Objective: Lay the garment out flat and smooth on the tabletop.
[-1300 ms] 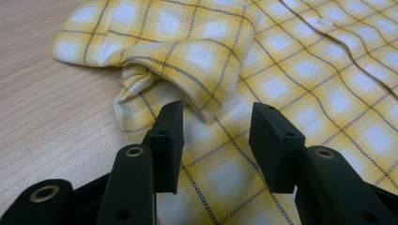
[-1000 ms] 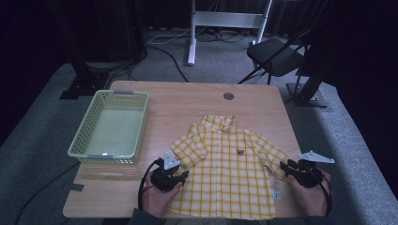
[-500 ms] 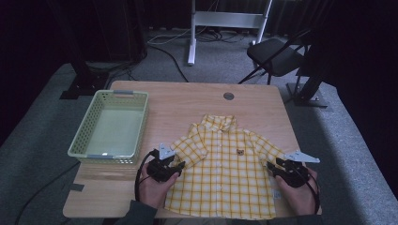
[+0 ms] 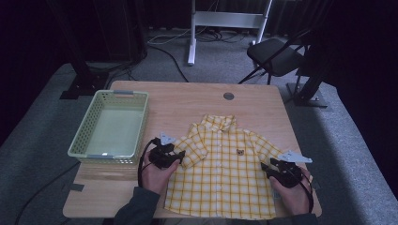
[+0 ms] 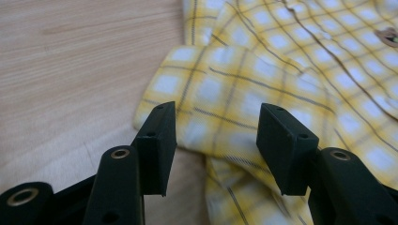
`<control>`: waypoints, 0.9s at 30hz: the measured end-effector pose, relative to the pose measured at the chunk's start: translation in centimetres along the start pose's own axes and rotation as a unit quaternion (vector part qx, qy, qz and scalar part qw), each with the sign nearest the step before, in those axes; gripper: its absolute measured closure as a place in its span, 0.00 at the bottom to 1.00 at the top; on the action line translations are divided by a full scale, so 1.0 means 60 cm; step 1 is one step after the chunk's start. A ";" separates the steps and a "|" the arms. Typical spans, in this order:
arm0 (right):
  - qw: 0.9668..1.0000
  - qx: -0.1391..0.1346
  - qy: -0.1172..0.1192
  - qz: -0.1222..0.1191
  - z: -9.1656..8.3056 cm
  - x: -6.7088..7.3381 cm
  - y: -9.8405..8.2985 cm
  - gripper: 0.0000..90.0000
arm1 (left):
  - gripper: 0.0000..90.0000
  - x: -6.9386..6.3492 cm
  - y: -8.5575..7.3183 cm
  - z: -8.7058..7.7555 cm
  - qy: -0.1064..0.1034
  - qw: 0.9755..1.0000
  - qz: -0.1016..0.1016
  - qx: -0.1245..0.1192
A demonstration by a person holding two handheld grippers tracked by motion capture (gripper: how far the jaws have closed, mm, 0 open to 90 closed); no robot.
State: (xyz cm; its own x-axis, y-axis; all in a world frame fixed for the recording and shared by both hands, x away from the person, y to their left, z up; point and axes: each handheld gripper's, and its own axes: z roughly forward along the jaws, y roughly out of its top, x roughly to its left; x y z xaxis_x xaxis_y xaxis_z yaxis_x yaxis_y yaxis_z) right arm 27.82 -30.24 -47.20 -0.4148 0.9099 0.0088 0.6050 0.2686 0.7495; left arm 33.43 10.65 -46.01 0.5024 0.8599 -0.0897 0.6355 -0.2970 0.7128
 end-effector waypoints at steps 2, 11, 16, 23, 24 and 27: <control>1.000 0.005 0.001 0.003 0.004 -0.001 -0.002 0.58 | 0.53 0.006 0.008 0.009 0.006 1.000 -0.003 0.003; 1.000 0.016 0.001 0.007 0.013 -0.008 -0.009 0.57 | 0.52 0.023 0.022 0.041 0.020 1.000 -0.013 0.020; 1.000 0.018 0.002 0.006 0.015 -0.009 -0.010 0.56 | 0.51 0.027 0.022 0.044 0.020 0.999 -0.013 0.022; 1.000 0.017 0.004 0.005 0.015 -0.009 -0.010 0.55 | 0.52 0.030 0.018 0.046 0.012 1.000 -0.016 0.022; 1.000 0.017 0.004 0.005 0.015 -0.009 -0.010 0.55 | 0.54 0.030 0.017 0.046 0.010 1.000 -0.015 0.024; 1.000 0.016 0.004 0.004 0.016 -0.009 -0.010 0.55 | 0.62 0.028 0.017 0.044 0.004 1.000 -0.012 0.028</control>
State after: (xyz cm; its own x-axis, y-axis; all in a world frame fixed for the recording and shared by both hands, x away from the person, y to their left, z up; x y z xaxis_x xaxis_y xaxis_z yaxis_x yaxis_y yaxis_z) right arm 28.31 -30.62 -48.30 -0.4149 0.9096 0.0194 0.6303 0.2720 0.7272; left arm 36.46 10.71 -47.24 0.4818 0.8705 -0.1007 0.6797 -0.2988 0.6698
